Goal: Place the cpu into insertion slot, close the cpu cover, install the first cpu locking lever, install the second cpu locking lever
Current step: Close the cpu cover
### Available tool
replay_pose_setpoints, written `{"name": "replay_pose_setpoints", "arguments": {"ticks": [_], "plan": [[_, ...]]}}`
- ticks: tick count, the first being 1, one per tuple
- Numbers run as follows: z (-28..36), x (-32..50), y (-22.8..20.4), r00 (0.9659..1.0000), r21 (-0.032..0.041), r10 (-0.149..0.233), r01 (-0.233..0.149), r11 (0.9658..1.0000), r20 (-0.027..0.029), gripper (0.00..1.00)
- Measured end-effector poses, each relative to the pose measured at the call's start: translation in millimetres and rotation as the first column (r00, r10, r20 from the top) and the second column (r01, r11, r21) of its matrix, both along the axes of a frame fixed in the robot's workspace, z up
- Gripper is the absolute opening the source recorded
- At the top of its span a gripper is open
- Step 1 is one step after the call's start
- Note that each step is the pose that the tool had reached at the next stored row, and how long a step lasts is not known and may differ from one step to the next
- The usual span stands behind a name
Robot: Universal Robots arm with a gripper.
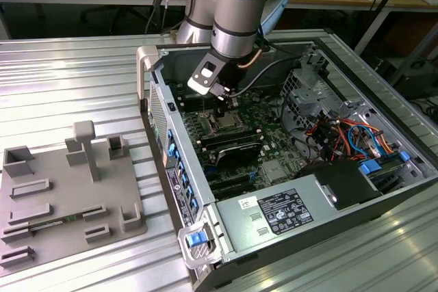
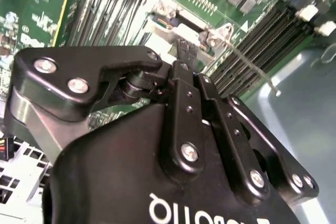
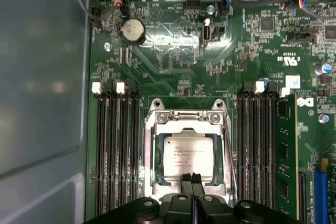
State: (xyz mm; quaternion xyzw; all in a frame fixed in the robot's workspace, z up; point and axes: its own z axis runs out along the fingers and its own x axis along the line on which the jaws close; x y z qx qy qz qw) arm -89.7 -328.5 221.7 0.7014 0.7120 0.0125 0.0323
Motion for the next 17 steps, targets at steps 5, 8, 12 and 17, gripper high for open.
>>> {"name": "replay_pose_setpoints", "arguments": {"ticks": [5,8,12,17], "plan": [[-1.2,-1.6,0.0,1.0,0.0,0.0,0.0,1.0,-0.0001,0.11],[-1.2,-1.7,0.1,1.0,0.0001,0.0,0.0,1.0,-0.0001,0.11],[-3.6,-1.7,0.1,1.0,0.0001,0.0,0.0,1.0,-0.0001,0.11],[-15.2,-1.8,0.1,1.0,0.0,0.0,0.0,1.0,-0.001,0.11]]}}
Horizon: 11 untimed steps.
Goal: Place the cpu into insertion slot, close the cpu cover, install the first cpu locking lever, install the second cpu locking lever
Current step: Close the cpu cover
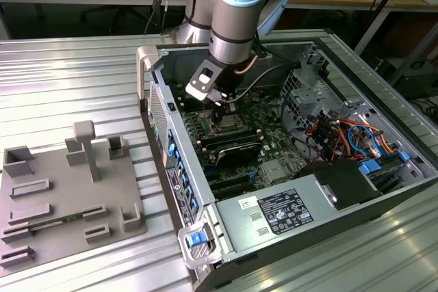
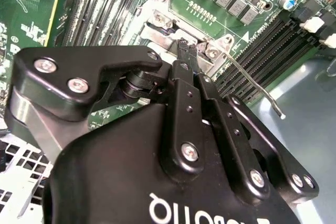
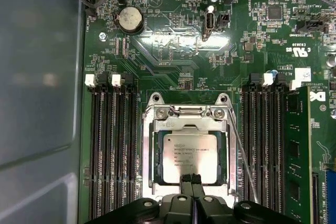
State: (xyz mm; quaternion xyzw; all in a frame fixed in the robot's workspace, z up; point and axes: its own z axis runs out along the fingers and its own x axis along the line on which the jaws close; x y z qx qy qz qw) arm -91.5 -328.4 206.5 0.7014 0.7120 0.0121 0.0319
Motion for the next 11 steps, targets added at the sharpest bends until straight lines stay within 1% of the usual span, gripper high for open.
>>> {"name": "replay_pose_setpoints", "arguments": {"ticks": [4,6,8,11], "plan": [[-4.1,-0.2,-0.2,1.0,-0.0011,0.0,0.0,1.0,-0.0009,0.11],[-4.5,0.0,-0.1,1.0,-0.0003,0.0,0.0,1.0,-0.0003,0.11],[-4.4,0.0,0.0,1.0,-0.0002,0.0,0.0,1.0,-0.0003,0.11],[-1.2,0.3,0.3,1.0,0.0013,0.0,0.0,1.0,0.0014,0.11]]}}
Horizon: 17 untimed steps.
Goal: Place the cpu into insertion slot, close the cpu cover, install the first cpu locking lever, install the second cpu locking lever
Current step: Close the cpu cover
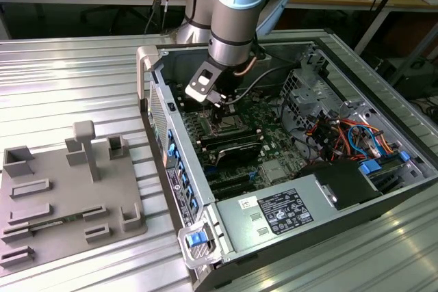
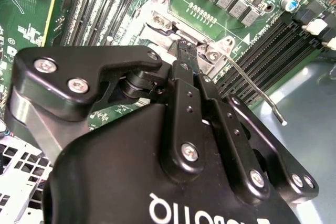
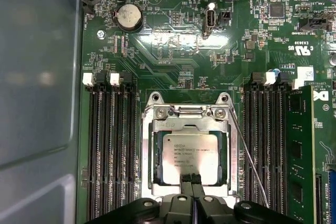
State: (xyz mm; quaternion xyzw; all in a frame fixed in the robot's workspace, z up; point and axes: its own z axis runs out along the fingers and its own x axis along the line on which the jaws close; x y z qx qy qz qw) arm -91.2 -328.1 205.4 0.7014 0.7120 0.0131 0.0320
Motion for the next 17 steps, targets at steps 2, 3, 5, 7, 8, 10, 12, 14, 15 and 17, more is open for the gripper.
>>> {"name": "replay_pose_setpoints", "arguments": {"ticks": [2,3,5,7,8,10,12,14,15,17], "plan": [[6.8,-0.2,-0.2,1.0,-0.0034,0.0,0.0,1.0,-0.0014,0.11],[7.3,-0.2,-0.2,1.0,-0.0036,0.0,0.0,1.0,-0.0014,0.11],[7.7,-0.3,-0.3,1.0,-0.0038,0.0,0.0,1.0,-0.0015,0.11],[9.5,-0.3,-0.2,1.0,-0.0042,0.0,0.0,1.0,-0.0016,0.11],[10.4,-0.2,-0.2,1.0,-0.0044,0.0,0.0,1.0,-0.0016,0.11],[11.0,2.0,-0.1,1.0,-0.0042,0.0,0.0,1.0,-0.0014,0.11],[11.1,7.3,-0.2,1.0,-0.0043,0.0,0.0,1.0,-0.0015,0.11],[11.0,15.3,-0.2,1.0,-0.0044,0.0,0.0,1.0,-0.0014,0.11],[11.0,16.4,-0.2,1.0,-0.0043,0.0,0.0,1.0,-0.0016,0.11],[11.1,16.5,-0.2,1.0,-0.0043,0.0,0.0,1.0,-0.0017,0.11]]}}
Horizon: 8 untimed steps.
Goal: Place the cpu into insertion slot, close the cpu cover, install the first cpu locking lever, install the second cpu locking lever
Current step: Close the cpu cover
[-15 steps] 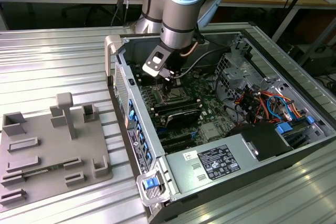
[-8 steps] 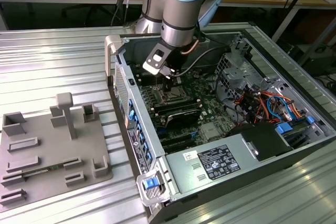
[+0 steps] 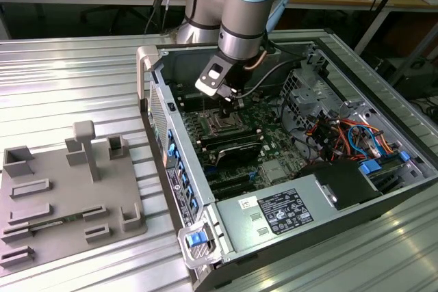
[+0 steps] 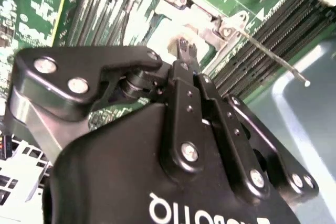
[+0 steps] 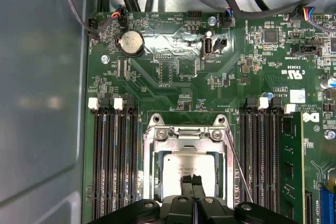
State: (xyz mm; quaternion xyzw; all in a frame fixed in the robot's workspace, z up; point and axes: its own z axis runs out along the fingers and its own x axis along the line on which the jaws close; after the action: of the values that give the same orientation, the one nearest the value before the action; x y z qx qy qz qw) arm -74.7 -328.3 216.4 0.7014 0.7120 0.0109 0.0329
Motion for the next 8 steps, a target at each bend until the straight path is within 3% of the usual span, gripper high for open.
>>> {"name": "replay_pose_setpoints", "arguments": {"ticks": [8], "plan": [[0.0,0.4,0.0,1.0,0.0,0.0,0.0,1.0,0.0,0.11]]}}
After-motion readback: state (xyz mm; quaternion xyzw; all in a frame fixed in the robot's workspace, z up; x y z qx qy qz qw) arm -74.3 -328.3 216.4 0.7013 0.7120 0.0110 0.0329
